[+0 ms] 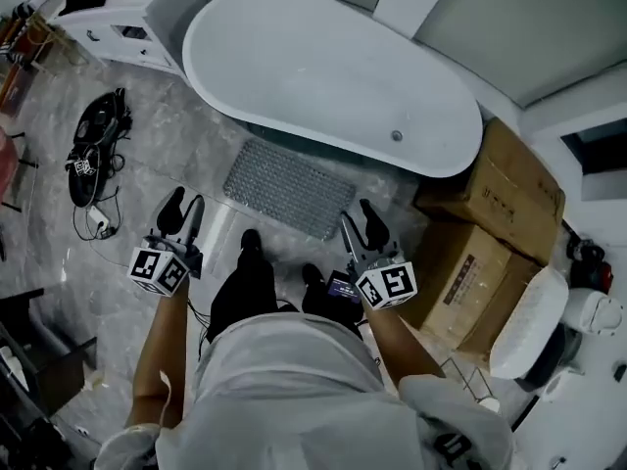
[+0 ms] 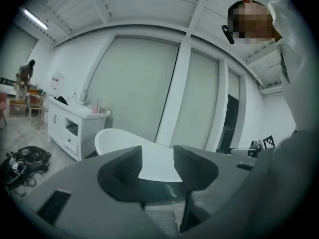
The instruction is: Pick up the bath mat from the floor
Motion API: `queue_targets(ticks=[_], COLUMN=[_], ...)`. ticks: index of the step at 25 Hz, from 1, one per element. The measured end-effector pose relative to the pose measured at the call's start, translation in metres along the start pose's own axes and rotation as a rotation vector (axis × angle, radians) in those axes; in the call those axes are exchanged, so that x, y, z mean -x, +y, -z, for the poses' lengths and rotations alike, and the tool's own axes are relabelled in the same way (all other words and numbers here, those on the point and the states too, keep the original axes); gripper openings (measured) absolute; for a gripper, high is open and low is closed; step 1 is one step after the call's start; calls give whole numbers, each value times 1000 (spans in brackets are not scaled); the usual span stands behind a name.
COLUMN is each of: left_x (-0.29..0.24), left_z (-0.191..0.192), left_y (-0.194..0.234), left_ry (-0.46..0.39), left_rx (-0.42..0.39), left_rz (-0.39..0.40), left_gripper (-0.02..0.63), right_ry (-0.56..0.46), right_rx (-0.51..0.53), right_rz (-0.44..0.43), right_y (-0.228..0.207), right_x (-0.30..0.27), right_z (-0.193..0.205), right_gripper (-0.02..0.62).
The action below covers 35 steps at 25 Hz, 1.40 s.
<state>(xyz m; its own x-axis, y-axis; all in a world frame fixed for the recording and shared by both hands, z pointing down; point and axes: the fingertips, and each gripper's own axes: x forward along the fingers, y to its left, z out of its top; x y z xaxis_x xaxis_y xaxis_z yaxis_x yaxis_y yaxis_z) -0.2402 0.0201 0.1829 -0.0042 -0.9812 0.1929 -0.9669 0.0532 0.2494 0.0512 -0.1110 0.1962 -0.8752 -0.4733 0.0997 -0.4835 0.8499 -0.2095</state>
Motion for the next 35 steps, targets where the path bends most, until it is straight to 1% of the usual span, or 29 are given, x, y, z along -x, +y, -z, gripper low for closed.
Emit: queue_targets(ticks=[3, 6, 7, 10, 11, 14, 16, 18, 22, 24, 27, 29, 32, 34, 35], left_x=[-49, -85, -95, -120, -127, -146, -152, -155, -157, -161, -163, -164, -167, -171, -174], left_z=[23, 56, 69, 112, 128, 185, 225, 264, 350, 393, 451, 489, 539, 564, 576], left_y=[38, 68, 78, 110, 120, 151, 173, 191, 220, 233, 253, 265, 282, 292, 297], left_ry=[66, 162, 195, 275, 302, 429, 514, 577, 711, 769, 834, 878, 939, 964, 972], left_rx=[24, 23, 31, 73, 73, 19, 25, 44, 42, 64, 113, 123, 109, 92, 83], left_rz=[83, 172, 197, 244, 257, 292, 299, 294, 301, 294, 255, 239, 231, 248, 257], left_gripper=[194, 198, 198, 198, 198, 203, 215, 222, 225, 236, 239, 243, 245, 250, 253], right_ry=[73, 142, 160, 192, 202, 246, 274, 310, 404, 463, 512, 538, 602, 661, 680], right_rx=[-32, -78, -119, -312, -351, -369, -384, -402, -490, -496, -531, -568, -616, -632, -632], right_rz=[65, 175, 214, 315, 340, 393, 412, 417, 434, 430, 432, 441, 441, 423, 412], right_y=[-11, -19, -24, -43, -51, -71, -79, -87, -109, -127, -150, -163, -174, -172, -171], right_x=[-15, -5, 1, 16, 18, 18, 17, 17, 23, 23, 27, 29, 31, 30, 27], right_z=[24, 51, 62, 101, 116, 169, 209, 251, 354, 404, 469, 513, 581, 623, 640], right_gripper=[201, 207, 210, 213, 213, 215, 215, 216, 221, 221, 231, 236, 243, 267, 268])
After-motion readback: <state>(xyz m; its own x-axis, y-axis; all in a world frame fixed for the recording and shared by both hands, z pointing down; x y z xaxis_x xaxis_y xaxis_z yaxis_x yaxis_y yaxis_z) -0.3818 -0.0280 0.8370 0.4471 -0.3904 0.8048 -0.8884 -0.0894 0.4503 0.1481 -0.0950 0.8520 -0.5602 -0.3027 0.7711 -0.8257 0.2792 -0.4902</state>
